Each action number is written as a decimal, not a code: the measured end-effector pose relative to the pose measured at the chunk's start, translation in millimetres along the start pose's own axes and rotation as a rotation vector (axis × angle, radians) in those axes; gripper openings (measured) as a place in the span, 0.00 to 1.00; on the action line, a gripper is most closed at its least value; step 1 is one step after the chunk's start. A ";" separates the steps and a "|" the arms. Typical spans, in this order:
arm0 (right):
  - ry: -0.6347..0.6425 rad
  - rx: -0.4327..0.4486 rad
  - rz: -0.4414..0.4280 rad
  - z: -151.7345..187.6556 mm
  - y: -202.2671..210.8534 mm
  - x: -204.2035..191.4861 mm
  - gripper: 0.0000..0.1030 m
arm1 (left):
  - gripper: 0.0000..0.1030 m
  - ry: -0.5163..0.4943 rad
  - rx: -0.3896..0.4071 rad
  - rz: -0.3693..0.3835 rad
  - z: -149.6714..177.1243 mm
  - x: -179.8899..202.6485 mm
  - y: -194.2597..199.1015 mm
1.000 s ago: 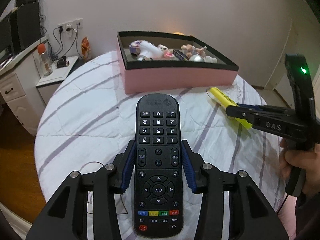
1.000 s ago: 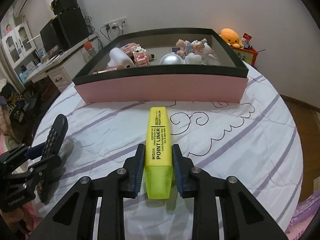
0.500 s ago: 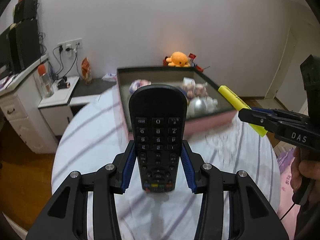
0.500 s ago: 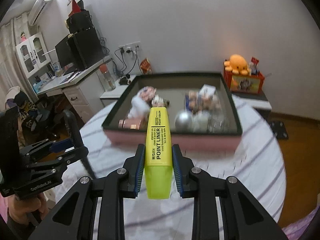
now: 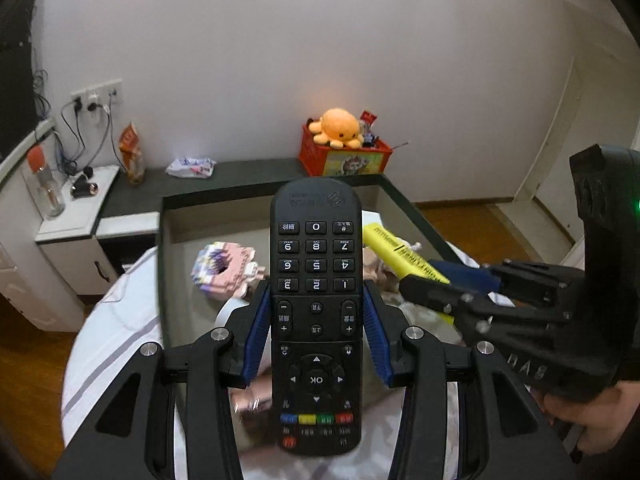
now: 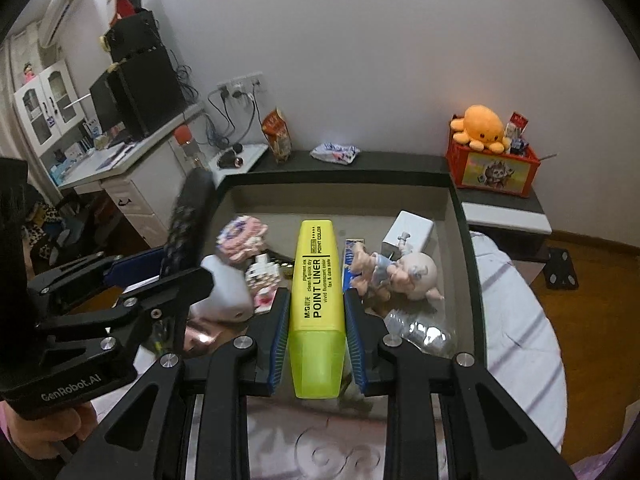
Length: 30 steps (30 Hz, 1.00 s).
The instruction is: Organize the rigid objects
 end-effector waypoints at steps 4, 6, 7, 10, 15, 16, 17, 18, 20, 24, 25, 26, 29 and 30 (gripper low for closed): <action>-0.001 -0.035 0.000 3.1 -19.6 7.8 0.27 | 0.43 -0.002 -0.049 0.001 0.4 -2.7 -28.3; -0.010 -0.049 -0.002 5.0 -26.6 12.1 0.27 | 0.43 -0.001 -0.068 -0.004 2.2 -5.5 -37.9; -0.011 -0.059 -0.002 6.6 -30.0 13.9 0.27 | 0.43 -0.001 -0.078 -0.007 2.5 -5.6 -40.4; 0.001 -0.064 0.003 8.8 -33.9 14.5 0.27 | 0.44 -0.003 -0.107 -0.032 7.8 -8.4 -48.9; 0.004 -0.083 0.070 11.4 -36.4 22.3 0.57 | 0.70 0.010 -0.102 -0.094 10.3 -18.8 -43.4; -0.011 -0.078 0.075 13.0 -34.4 26.6 0.63 | 0.84 0.023 -0.094 -0.110 8.9 -22.6 -39.3; -0.029 -0.065 0.075 14.0 -30.4 30.5 0.76 | 0.90 0.035 -0.083 -0.128 8.3 -27.1 -34.5; -0.039 -0.054 0.071 13.5 -27.3 32.8 0.82 | 0.99 0.043 -0.068 -0.139 7.1 -29.8 -29.6; -0.064 -0.033 0.042 14.4 -19.1 35.0 0.82 | 1.00 0.045 -0.024 -0.147 6.3 -34.0 -16.1; -0.103 -0.013 0.019 18.6 0.1 35.4 0.82 | 1.00 0.042 0.029 -0.200 8.6 -36.2 9.8; -0.112 -0.012 0.016 19.4 3.7 34.6 0.82 | 1.00 0.039 0.049 -0.224 9.8 -36.9 20.0; -0.119 -0.013 0.017 21.1 8.2 33.9 0.83 | 1.00 0.038 0.067 -0.240 11.1 -36.9 28.3; -0.118 -0.009 0.042 27.0 27.3 26.7 1.00 | 1.00 0.021 0.141 -0.288 14.0 -32.1 59.4; -0.119 0.013 0.043 29.1 39.6 21.8 1.00 | 1.00 0.013 0.165 -0.306 15.7 -29.7 71.1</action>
Point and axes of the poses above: each gripper's, at about its wrist camera, not at the fingertips, and y roughly against the way its jaws point, x to its right, z to its underside, the point moved 7 cm from there along -y, roughly the way its jaws point, and after that the axes turned 3 degrees about y, right-handed, at the moved point
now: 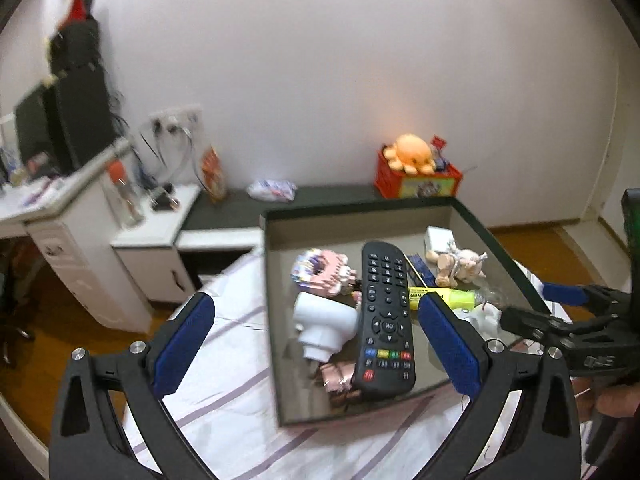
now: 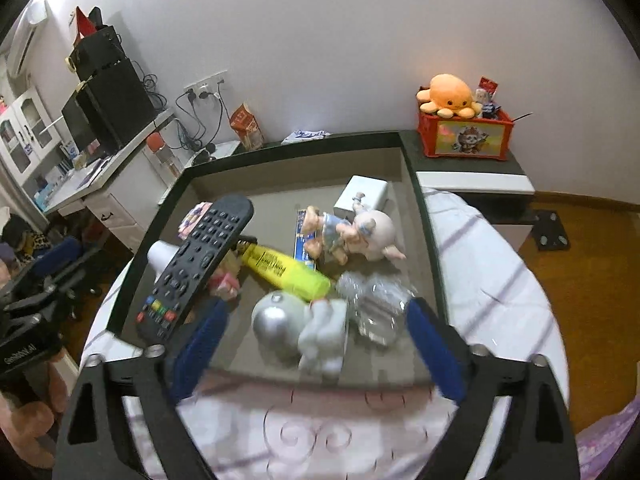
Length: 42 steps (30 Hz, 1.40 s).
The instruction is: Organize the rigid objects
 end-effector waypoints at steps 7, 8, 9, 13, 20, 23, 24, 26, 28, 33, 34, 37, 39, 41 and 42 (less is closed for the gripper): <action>0.012 0.117 0.024 25.8 79.6 -31.7 1.00 | 1.00 0.023 0.122 -0.051 2.7 -7.0 98.6; 0.012 0.132 0.028 31.1 92.9 -36.8 1.00 | 1.00 0.031 0.131 -0.051 4.0 -8.9 111.8; 0.012 0.142 0.029 35.1 102.7 -39.5 1.00 | 1.00 0.041 0.142 -0.057 6.6 -10.7 128.6; 0.026 0.221 0.037 56.7 163.9 -58.2 1.00 | 1.00 0.019 0.204 -0.127 18.0 -12.5 192.3; 0.061 0.348 0.075 107.9 260.3 -90.2 1.00 | 1.00 -0.028 0.258 -0.150 46.7 1.0 290.5; 0.085 0.407 0.102 131.5 298.7 -102.7 1.00 | 1.00 -0.025 0.287 -0.142 67.0 7.2 333.8; 0.097 0.428 0.111 141.6 312.3 -108.1 1.00 | 1.00 -0.020 0.300 -0.137 74.8 8.9 350.3; 0.113 0.460 0.133 157.8 332.6 -116.1 1.00 | 1.00 -0.006 0.320 -0.137 85.9 10.9 373.3; 0.116 0.483 0.142 173.9 349.2 -122.8 1.00 | 1.00 0.008 0.326 -0.132 97.9 13.6 396.5; 0.105 0.522 0.152 204.9 374.1 -126.5 1.00 | 1.00 0.044 0.352 -0.132 122.6 18.6 437.4; 0.098 0.523 0.150 208.5 376.1 -126.2 1.00 | 1.00 0.047 0.355 -0.132 125.1 19.0 440.7; 0.079 0.550 0.158 213.6 385.8 -123.3 1.00 | 1.00 0.042 0.359 -0.116 129.8 23.8 448.6; 0.074 0.572 0.175 214.0 393.2 -122.3 1.00 | 1.00 0.041 0.375 -0.114 128.2 26.6 452.0; 0.072 0.590 0.188 211.0 396.8 -122.9 1.00 | 1.00 0.044 0.382 -0.108 127.2 28.8 452.8; 0.078 0.587 0.190 207.9 395.4 -123.1 1.00 | 1.00 0.046 0.382 -0.108 126.6 28.5 451.6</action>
Point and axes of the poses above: each gripper's, at about its wrist camera, not at the fingertips, and y roughly against the way its jaws point, x to its right, z to its underside, the point moved 7 cm from there along -y, roughly the way its jaws point, and after that the axes turned 3 degrees about y, right-handed, at the moved point
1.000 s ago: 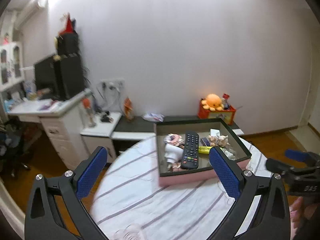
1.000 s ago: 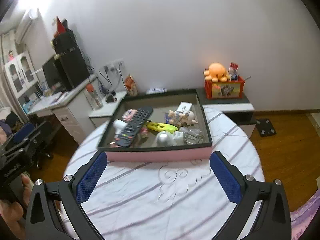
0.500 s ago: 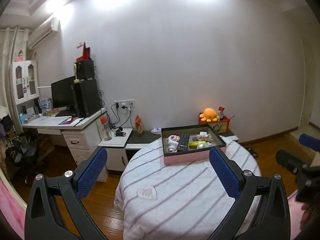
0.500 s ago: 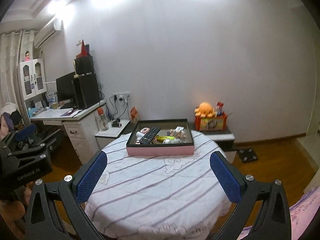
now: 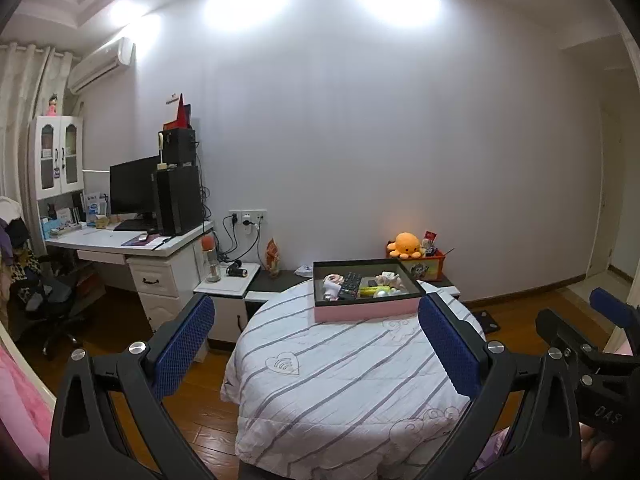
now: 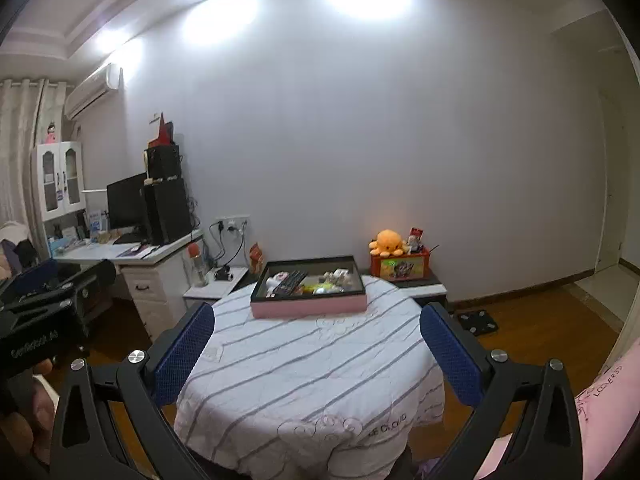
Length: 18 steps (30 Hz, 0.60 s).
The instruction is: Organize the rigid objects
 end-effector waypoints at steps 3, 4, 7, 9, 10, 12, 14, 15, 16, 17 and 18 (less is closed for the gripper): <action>0.006 -0.010 -0.012 1.9 -1.6 -2.9 1.00 | 1.00 0.006 -0.008 0.000 2.1 -1.2 -1.8; 0.008 -0.014 -0.013 1.9 -2.8 -3.5 1.00 | 1.00 0.007 -0.013 -0.001 3.9 -1.9 -3.0; 0.012 -0.021 -0.019 3.2 -2.6 -5.6 1.00 | 1.00 0.009 -0.024 -0.005 7.0 -3.0 -5.6; 0.016 -0.021 -0.015 4.4 -1.7 -5.0 1.00 | 1.00 0.010 -0.024 -0.008 7.8 -3.7 -6.8; 0.016 -0.021 -0.016 4.1 -1.1 -4.8 1.00 | 1.00 0.011 -0.025 -0.008 8.1 -4.1 -7.3; 0.013 -0.022 -0.014 3.6 -0.5 -4.8 1.00 | 1.00 0.012 -0.027 -0.004 8.2 -3.8 -7.6; 0.015 -0.022 -0.011 5.1 0.7 -5.5 1.00 | 1.00 0.009 -0.026 -0.003 8.5 -2.7 -6.9; 0.017 -0.022 -0.009 5.1 1.4 -5.4 1.00 | 1.00 0.009 -0.026 -0.004 8.7 -2.5 -6.8; 0.018 -0.023 -0.007 5.0 1.7 -5.6 1.00 | 1.00 0.009 -0.027 -0.005 8.9 -2.3 -6.7; 0.018 -0.024 -0.007 5.5 1.5 -5.8 1.00 | 1.00 0.009 -0.027 -0.002 8.9 -2.2 -6.7; 0.018 -0.023 -0.008 5.6 1.6 -5.5 1.00 | 1.00 0.009 -0.028 -0.002 9.3 -2.0 -6.8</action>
Point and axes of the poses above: each gripper's, at about its wrist camera, not at the fingertips, and y roughly against the way its jaws point, x to its right, z to its underside, the point moved 7 cm from there along -y, roughly the way its jaws point, and after that the axes turned 3 degrees about y, right-handed, at the moved point
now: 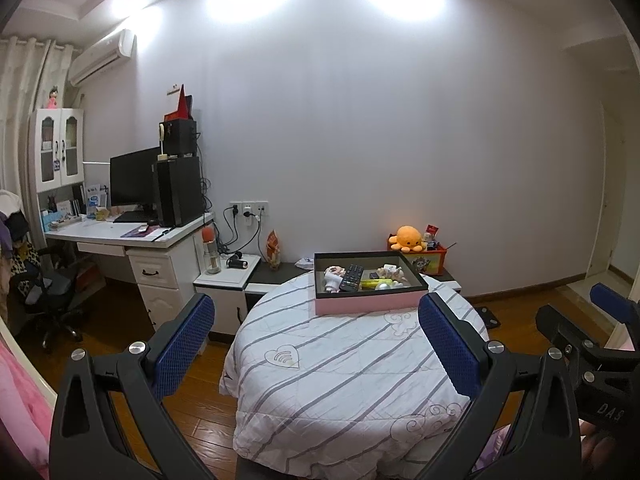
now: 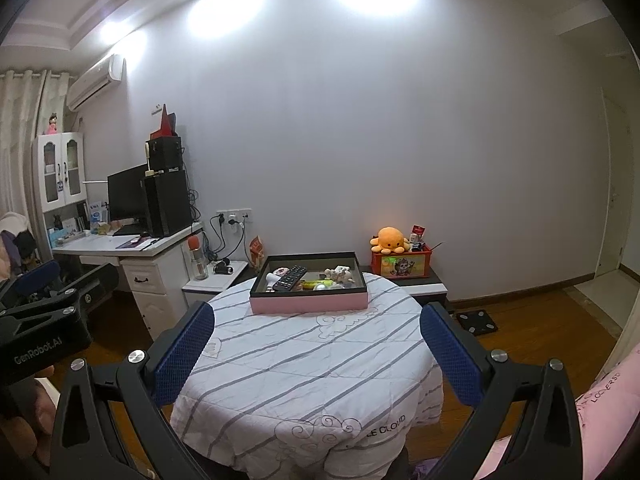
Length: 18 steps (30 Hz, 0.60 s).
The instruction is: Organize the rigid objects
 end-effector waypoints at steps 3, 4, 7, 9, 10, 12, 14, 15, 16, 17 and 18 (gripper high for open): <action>0.003 -0.001 0.003 0.2 -0.9 0.2 1.00 | 1.00 0.003 0.001 -0.002 0.4 -0.2 0.7; 0.003 -0.003 0.002 0.3 -0.6 -0.2 1.00 | 1.00 0.002 0.000 -0.001 0.5 -0.3 1.0; 0.001 -0.003 0.002 0.4 -0.7 0.8 1.00 | 1.00 0.001 0.000 0.000 0.6 0.0 1.8; 0.000 -0.003 0.002 0.3 -0.5 1.3 1.00 | 1.00 0.001 -0.001 -0.002 0.4 0.1 1.5; 0.000 -0.003 0.002 0.2 -0.3 1.6 1.00 | 1.00 0.000 -0.001 -0.001 0.5 0.1 1.5; 0.002 -0.003 0.005 0.1 -0.9 2.2 1.00 | 1.00 0.001 -0.003 0.000 0.9 0.1 1.7; -0.001 -0.003 0.004 -0.3 0.0 2.6 1.00 | 1.00 0.000 -0.003 0.001 1.2 -0.2 1.7; -0.001 -0.003 0.005 -0.7 -0.2 2.6 1.00 | 1.00 -0.001 -0.004 0.001 1.1 -0.4 1.7; 0.000 -0.003 0.006 -0.7 0.1 2.8 1.00 | 1.00 -0.002 -0.005 0.001 1.2 -0.1 1.7; -0.001 -0.004 0.007 -0.7 0.0 3.2 1.00 | 1.00 -0.004 -0.006 0.002 1.3 -0.2 1.5; -0.001 -0.004 0.007 -0.6 -0.2 3.9 1.00 | 1.00 -0.005 -0.006 0.003 1.1 -0.4 1.5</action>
Point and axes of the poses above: each gripper's, at about its wrist camera, not at the fingertips, and y roughly against the way its jaws point, x to its right, z to its underside, the point moved 7 cm from there along -y, roughly the way its jaws point, and after that the axes turned 3 degrees about y, right-handed, at the moved point
